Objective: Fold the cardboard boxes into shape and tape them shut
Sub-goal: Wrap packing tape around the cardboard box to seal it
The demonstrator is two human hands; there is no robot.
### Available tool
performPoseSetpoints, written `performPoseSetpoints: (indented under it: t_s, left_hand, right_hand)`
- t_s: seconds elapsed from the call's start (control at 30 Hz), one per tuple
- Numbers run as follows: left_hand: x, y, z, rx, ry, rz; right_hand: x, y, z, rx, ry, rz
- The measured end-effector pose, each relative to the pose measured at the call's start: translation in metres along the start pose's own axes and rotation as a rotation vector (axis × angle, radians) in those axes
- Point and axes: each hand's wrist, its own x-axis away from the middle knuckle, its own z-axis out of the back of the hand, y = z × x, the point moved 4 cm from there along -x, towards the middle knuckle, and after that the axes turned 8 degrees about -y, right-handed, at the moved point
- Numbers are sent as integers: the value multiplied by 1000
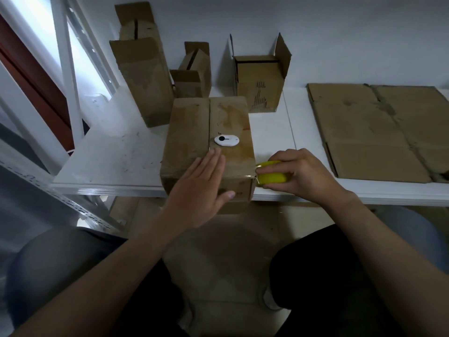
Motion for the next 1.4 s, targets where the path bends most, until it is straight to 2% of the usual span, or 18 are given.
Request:
performPoseSetpoints:
  t_s: [0.2,0.4,0.5,0.63,0.73,0.83,0.97,1.03,1.13,1.2,1.27,1.4]
  left_hand:
    - [8,-46,-2,111,-23,130]
    - [10,-82,-11,509,16,332]
    - [4,-81,-13,350,20,414]
    - [-5,-73,-15,289,6,529]
    - [-8,-70,-15,303,0,552]
    - [-6,-76,-16,383,34,530]
    - [0,-87,-25,682,89,453]
    - [2,-91,-29,747,91,465]
    - [4,-91,-28,617,86,463]
    - [5,-88,-16,352,167,449]
    - [2,-78,-1,125,229,385]
    - [-12,-53,5,65,60,277]
  right_hand:
    - [-1,0,-1,-13,12,-4]
    - [2,0,-3,-126,-46,-70]
    - [-1,-11,0,-25,-88,-118]
    - [-24,-57,-1,120,11,-66]
    - [-53,-104,-29,93,-136,-34]
    - [-67,-119,-51,101,-281,-65]
    - [-48,-103,-47,303,-286,-127]
    - [-32,-95,-43,407,-295,-201]
    - [-16,-86,-36,460,-291,-255]
    - [-18,-83,-27,414,-251,-261]
    - [-32,-85,-17,328,-122,-225]
    - [-67,-90,-9,376,40,-149]
